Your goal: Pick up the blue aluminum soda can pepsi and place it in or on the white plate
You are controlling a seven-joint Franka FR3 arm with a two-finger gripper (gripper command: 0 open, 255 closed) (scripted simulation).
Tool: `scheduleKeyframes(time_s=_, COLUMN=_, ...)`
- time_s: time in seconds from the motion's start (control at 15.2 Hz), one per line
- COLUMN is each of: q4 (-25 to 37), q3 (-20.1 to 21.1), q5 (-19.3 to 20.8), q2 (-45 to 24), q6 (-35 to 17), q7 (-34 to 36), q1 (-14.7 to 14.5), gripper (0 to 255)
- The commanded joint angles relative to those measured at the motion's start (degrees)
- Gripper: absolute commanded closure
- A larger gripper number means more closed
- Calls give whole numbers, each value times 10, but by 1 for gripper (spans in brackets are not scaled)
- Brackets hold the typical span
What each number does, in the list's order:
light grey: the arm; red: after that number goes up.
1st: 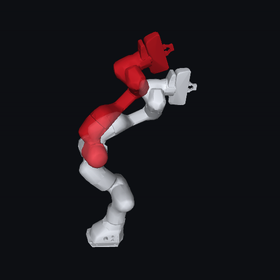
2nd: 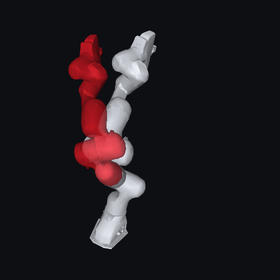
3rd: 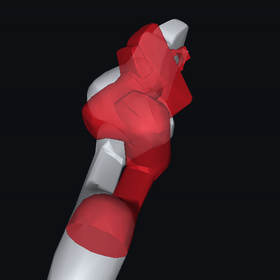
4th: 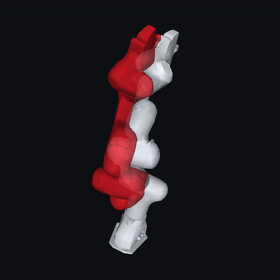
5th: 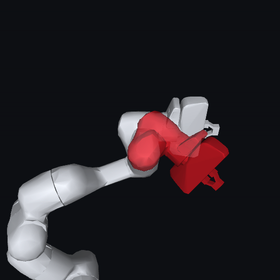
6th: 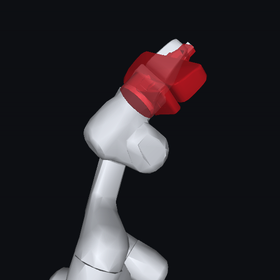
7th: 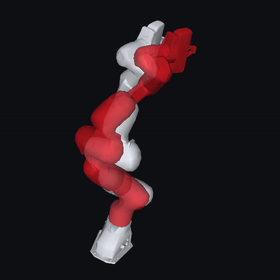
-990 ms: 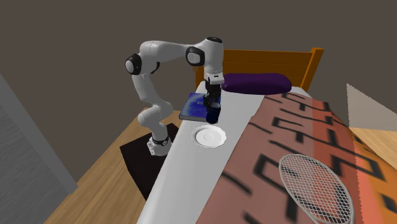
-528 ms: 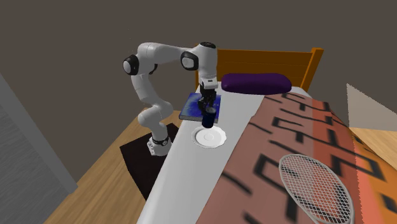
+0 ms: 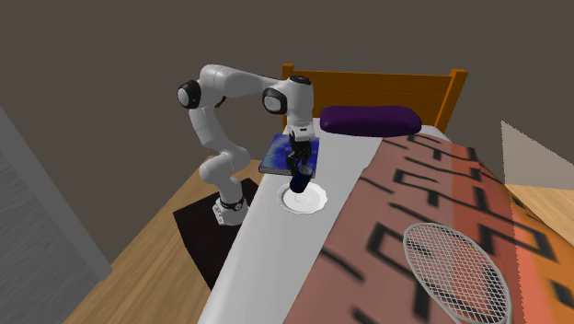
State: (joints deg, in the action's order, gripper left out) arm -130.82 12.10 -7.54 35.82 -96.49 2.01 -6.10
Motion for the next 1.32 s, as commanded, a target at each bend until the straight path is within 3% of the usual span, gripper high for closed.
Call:
scheduleKeyframes(time_s=0.0, q4=-17, q3=1, q5=-1, q2=3, q6=-15, q7=-1, q1=-1, gripper=255)
scheduleKeyframes(time_s=0.26, q4=-52, q3=4, q5=-4, q2=5, q6=-47, q7=-2, q1=-2, gripper=255)
scheduleKeyframes(time_s=0.79, q4=-52, q3=4, q5=-4, q2=5, q6=-47, q7=-2, q1=-2, gripper=255)
scheduleKeyframes(time_s=0.86, q4=-52, q3=5, q5=-5, q2=6, q6=-46, q7=-1, q1=-2, gripper=0)
scheduleKeyframes(time_s=1.19, q4=-52, q3=4, q5=-4, q2=5, q6=-47, q7=-2, q1=-2, gripper=0)
scheduleKeyframes(time_s=1.25, q4=-32, q3=2, q5=-3, q2=4, q6=-28, q7=-2, q1=-1, gripper=0)
